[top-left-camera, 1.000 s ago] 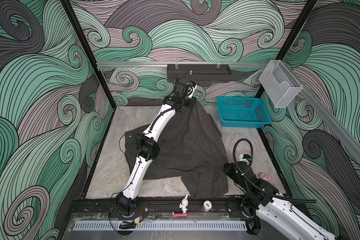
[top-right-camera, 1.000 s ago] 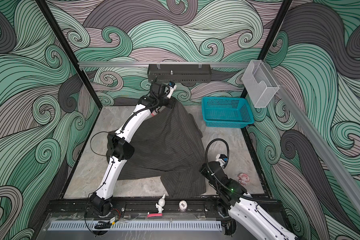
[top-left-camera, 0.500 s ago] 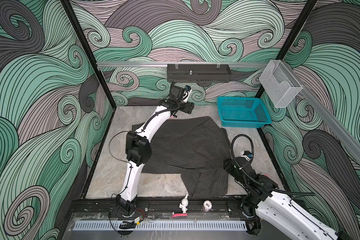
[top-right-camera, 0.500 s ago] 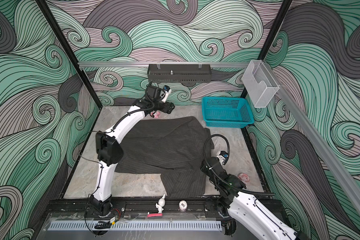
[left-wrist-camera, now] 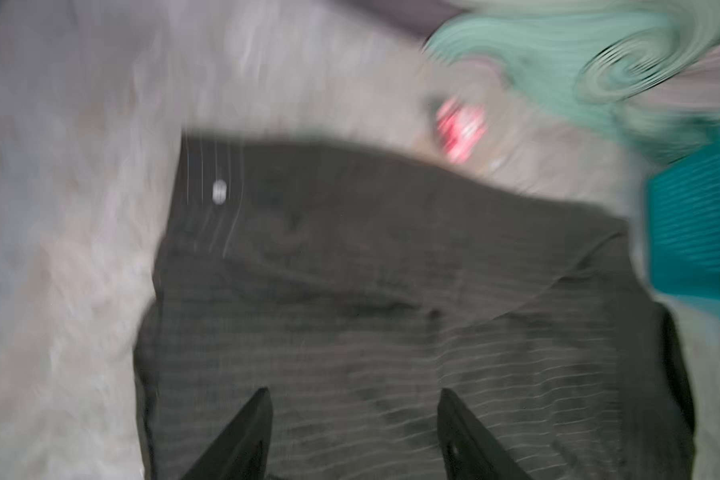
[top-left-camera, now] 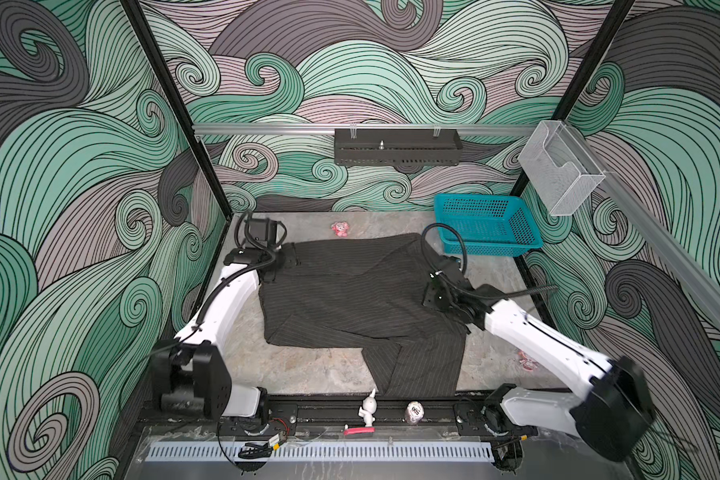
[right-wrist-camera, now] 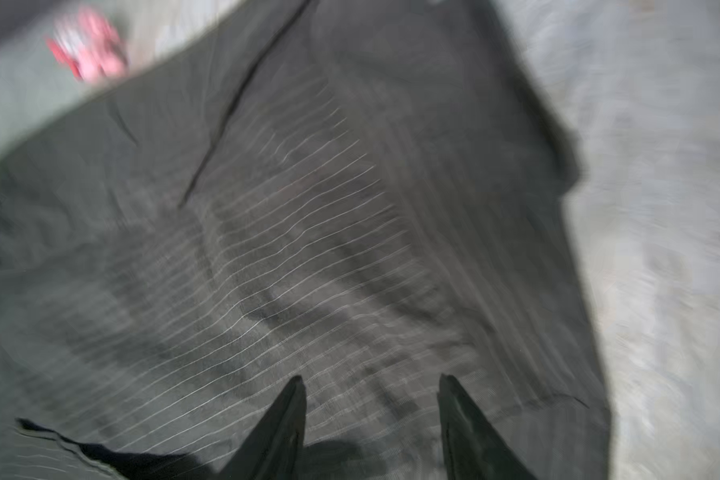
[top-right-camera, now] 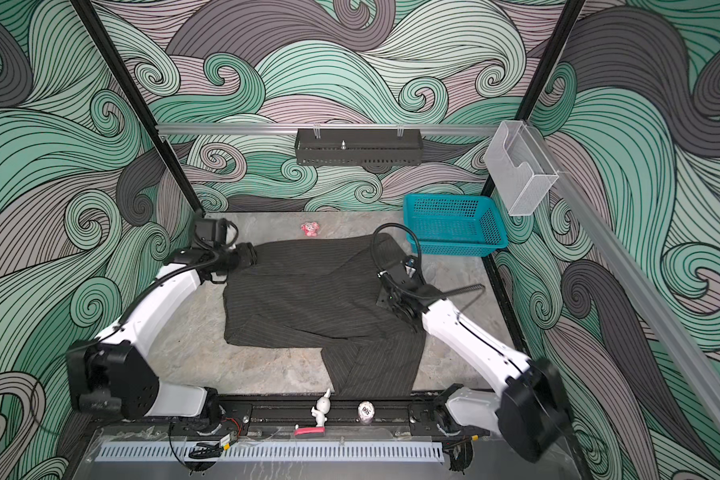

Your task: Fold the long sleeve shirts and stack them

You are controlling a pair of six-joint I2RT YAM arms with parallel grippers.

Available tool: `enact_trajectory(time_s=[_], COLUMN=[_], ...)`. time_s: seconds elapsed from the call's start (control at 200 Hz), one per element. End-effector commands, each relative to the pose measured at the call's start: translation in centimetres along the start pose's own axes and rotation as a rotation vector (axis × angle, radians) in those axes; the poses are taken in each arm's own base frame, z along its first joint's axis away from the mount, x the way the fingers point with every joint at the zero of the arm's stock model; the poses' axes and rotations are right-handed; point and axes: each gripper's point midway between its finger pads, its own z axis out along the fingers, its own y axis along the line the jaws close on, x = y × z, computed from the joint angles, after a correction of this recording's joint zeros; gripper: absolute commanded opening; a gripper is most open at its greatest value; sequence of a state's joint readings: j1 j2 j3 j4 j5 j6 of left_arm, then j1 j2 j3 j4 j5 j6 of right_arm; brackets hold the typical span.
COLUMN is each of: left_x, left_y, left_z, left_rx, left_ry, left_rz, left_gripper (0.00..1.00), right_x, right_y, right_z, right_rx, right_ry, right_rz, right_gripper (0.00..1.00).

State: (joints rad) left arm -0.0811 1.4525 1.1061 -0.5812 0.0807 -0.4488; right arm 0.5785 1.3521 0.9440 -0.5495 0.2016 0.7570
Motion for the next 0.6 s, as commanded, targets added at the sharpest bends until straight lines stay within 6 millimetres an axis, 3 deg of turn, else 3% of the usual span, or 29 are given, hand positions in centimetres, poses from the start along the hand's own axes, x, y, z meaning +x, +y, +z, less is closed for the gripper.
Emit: enact_trajectory(time_s=[0.0, 0.135, 0.255, 0.39, 0.595], left_x=[2.5, 6.7, 9.4, 11.0, 11.3], left_y=[0.7, 2.3, 4.1, 4.1, 4.7], left_z=[0.1, 1.0, 1.5, 2.7, 3.8], left_rx=[0.024, -0.031, -0.089, -0.073, -0.13], left_ry=[0.115, 0.307, 0.349, 0.374, 0.382], left_rz=[-0.146, -0.186, -0.225, -0.278, -0.273], left_gripper=[0.62, 0.62, 0.62, 0.6, 0.59], right_x=[1.2, 2.7, 3.7, 4.0, 3.8], right_y=[2.8, 3.4, 2.7, 1.7, 0.7], right_z=[2.7, 6.2, 8.1, 9.6, 10.6], right_rx=[-0.086, -0.066, -0.036, -0.016, -0.009], right_ry=[0.137, 0.242, 0.284, 0.3, 0.314], right_rz=[-0.081, -0.091, -0.086, -0.056, -0.033], right_gripper=[0.47, 0.46, 0.48, 0.49, 0.48])
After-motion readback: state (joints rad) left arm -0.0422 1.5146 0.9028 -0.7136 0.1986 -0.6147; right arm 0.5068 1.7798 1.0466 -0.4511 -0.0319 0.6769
